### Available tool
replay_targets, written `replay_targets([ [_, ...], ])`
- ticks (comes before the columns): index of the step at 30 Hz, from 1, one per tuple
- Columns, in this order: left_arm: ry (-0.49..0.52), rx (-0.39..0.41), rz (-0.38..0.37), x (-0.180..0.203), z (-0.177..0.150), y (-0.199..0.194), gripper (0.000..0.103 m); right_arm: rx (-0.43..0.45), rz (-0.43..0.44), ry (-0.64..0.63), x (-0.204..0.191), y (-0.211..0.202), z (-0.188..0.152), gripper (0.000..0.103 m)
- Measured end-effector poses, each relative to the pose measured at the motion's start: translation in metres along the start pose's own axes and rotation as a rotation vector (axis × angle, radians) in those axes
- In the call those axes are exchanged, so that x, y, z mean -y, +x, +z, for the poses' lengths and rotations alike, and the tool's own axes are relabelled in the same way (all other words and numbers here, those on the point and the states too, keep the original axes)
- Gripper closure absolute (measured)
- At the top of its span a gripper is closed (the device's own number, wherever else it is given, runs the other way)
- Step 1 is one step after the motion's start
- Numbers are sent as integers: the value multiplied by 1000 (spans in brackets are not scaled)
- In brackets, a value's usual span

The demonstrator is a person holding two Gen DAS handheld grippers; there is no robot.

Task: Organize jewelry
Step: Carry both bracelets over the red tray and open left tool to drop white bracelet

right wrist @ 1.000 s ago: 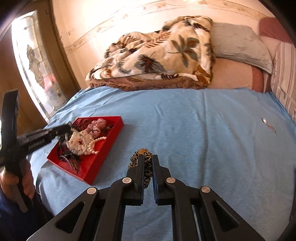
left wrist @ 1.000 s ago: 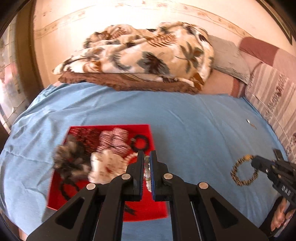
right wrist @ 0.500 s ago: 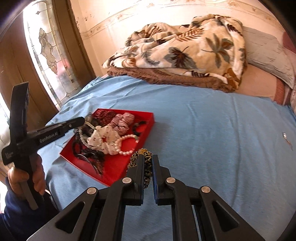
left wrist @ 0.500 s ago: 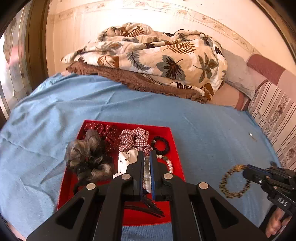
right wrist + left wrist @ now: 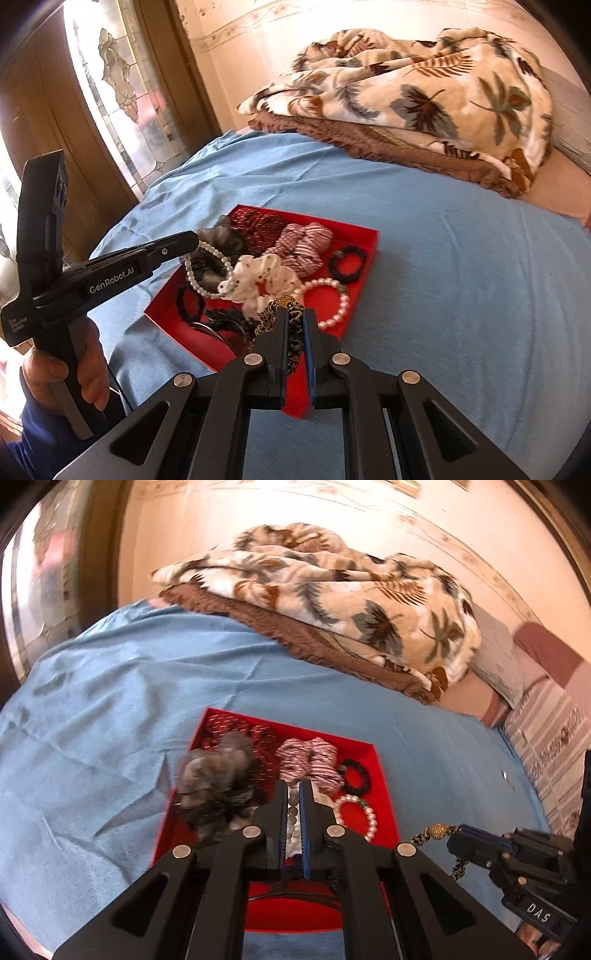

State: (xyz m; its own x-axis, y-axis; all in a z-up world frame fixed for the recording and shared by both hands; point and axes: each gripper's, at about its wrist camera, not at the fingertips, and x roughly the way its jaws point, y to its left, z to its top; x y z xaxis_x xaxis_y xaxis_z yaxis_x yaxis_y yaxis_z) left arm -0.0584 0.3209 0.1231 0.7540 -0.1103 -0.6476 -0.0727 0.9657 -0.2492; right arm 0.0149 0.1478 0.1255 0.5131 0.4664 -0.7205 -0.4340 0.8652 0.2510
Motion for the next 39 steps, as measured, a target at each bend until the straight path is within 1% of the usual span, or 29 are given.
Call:
replay_targets([
  [3,-85,-19,-6,-23,0,3,97,-10,19,-5,-7,7,3,94],
  [5,-123,-31,10,-33,-1,6,97,-17,29,-10,-11,11,4,94],
  [8,-140,-34,41,-39,-2,7,97,-29,34,-22,-16,17,5,94],
  [12,-98,-18,91,-31,-4,6,97,-43,25,-33,-17,24,2,94],
  [14,-68,-9,93,-23,-5,4,97,-52,19,-26,-15,27,0,94],
  [21,18,2,31,8,-9,2,97,-69,-12,-16,-5,33,-5,94],
  [28,101,5,15,39,-18,0,97,-86,-54,1,7,41,-11,94],
  [30,117,4,6,45,-20,0,97,-89,-62,6,11,43,-12,94],
  [36,151,-6,-54,62,-26,-3,97,-80,-80,7,16,44,-9,95],
  [39,164,-20,-85,69,-30,-4,97,-71,-66,26,23,44,-5,95],
])
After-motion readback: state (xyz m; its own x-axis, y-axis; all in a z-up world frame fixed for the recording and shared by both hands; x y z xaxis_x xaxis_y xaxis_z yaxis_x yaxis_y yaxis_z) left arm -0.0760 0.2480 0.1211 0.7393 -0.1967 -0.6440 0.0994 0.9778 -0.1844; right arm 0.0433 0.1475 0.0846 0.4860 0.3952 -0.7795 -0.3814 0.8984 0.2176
